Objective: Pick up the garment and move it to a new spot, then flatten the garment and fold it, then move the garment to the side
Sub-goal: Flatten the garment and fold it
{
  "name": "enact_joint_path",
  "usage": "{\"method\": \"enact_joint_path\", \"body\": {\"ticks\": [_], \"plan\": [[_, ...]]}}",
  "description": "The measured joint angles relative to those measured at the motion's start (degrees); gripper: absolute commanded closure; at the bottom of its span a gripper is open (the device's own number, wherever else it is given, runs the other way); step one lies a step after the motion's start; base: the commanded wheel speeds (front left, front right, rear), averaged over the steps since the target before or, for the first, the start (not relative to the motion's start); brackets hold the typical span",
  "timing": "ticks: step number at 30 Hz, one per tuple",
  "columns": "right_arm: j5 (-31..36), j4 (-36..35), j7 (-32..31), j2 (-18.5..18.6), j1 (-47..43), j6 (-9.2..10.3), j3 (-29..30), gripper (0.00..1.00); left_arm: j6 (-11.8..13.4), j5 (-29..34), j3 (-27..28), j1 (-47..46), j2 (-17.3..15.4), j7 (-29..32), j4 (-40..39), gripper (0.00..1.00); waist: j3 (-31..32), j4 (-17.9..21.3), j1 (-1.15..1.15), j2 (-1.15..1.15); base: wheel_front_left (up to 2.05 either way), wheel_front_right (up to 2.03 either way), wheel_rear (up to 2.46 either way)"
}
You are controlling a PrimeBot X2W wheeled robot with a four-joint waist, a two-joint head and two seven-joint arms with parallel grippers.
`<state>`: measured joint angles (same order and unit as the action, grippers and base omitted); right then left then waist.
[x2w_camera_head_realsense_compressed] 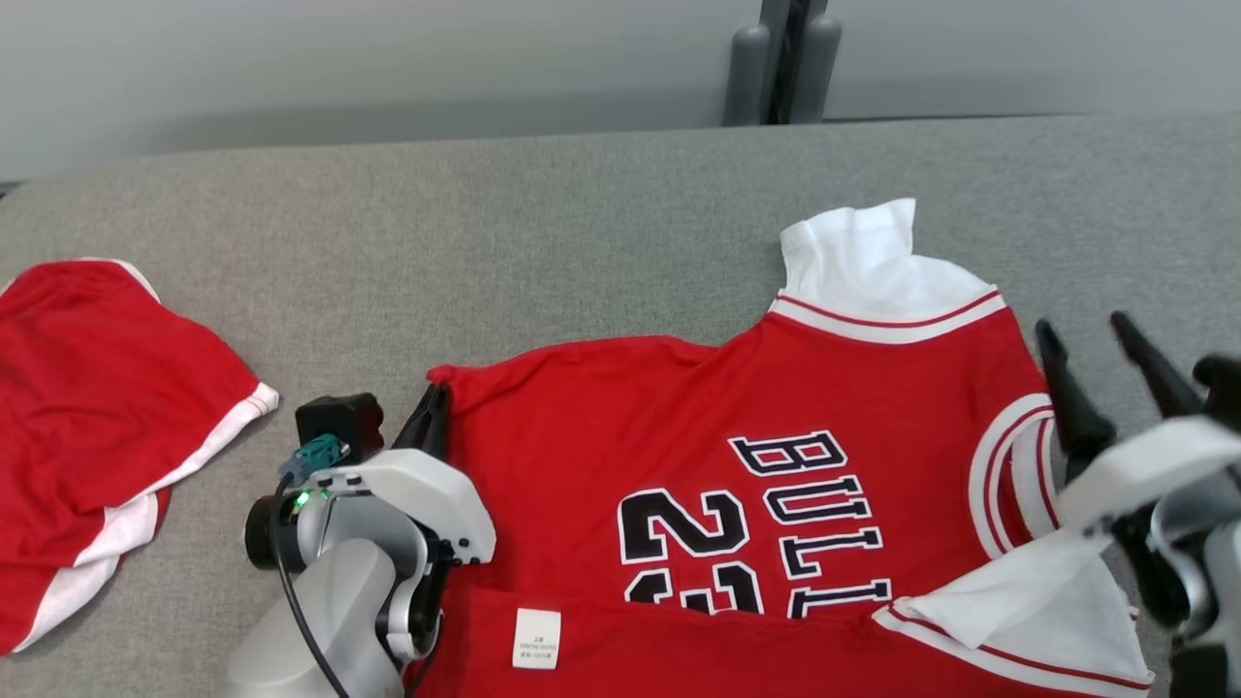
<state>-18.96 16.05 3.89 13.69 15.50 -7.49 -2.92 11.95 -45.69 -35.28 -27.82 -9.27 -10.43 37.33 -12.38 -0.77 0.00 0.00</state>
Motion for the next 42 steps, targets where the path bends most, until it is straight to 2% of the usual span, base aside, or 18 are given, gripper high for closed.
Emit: {"method": "enact_joint_path", "body": {"ticks": [5, 7, 13, 19, 32, 33, 34, 35, 42], "plan": [[-4.9, 4.8, -7.6, 1.5, 10.2, 0.0, -0.8, 0.0, 0.2, 0.9, -0.8, -2.4, 0.7, 0.3, -0.8, 1.0, -3.3, -1.2, 0.0, 0.0, 0.0, 0.0, 0.0], [-6.6, 8.2, -11.1, 3.6, 15.6, 0.0, -3.3, 0.0, 0.0, 1.3, -1.2, -3.7, 1.0, 0.3, -0.9, 1.0, -5.3, -2.3, 0.0, 0.0, 0.0, 0.0, 0.0], [-12.9, 15.2, -15.8, 6.4, 24.3, -0.01, -7.4, 0.0, -0.6, 1.8, -2.2, -6.1, 2.6, 0.1, -0.6, 1.0, -8.7, -4.7, 0.0, 0.0, 0.0, 0.0, 0.0], [-16.0, 20.9, -17.5, 8.1, 30.0, 0.0, -10.9, 0.0, -1.4, 2.0, -3.0, -8.3, 3.6, -0.3, 0.1, 1.0, -11.2, -6.8, 0.0, 0.0, 0.0, 0.0, 0.0], [-20.2, 28.7, -16.4, 10.0, 36.6, 0.0, -17.2, 0.02, -2.3, 1.9, -4.1, -10.7, 5.3, -1.4, 1.7, 1.0, -13.6, -9.2, 0.0, 0.0, 0.0, 0.0, 0.0], [-20.7, 29.1, -16.4, 10.1, 36.9, 0.0, -17.7, 0.51, -2.4, 1.9, -4.2, -10.8, 5.3, -1.5, 1.9, 1.0, -13.6, -9.3, 0.0, 0.0, 0.0, 0.0, 0.0], [-21.0, 29.5, -16.4, 10.1, 37.0, 0.0, -18.1, 0.72, -2.4, 1.8, -4.2, -11.0, 5.4, -1.6, 2.1, 1.0, -13.7, -9.3, 0.0, 0.0, 0.0, 0.0, 0.0], [-21.5, 29.7, -16.4, 10.2, 37.2, 0.0, -18.6, 1.0, -2.6, 1.8, -4.2, -11.1, 5.4, -1.7, 2.2, 1.0, -13.7, -9.3, 0.0, 0.0, 0.0, 0.0, 0.0], [-25.3, 30.8, -15.4, 10.7, 38.2, 0.0, -20.7, 1.0, -2.8, 1.4, -4.2, -11.4, 5.6, -2.2, 3.3, 1.0, -13.5, -9.2, 0.0, 0.0, 0.0, 0.0, 0.0]]}}
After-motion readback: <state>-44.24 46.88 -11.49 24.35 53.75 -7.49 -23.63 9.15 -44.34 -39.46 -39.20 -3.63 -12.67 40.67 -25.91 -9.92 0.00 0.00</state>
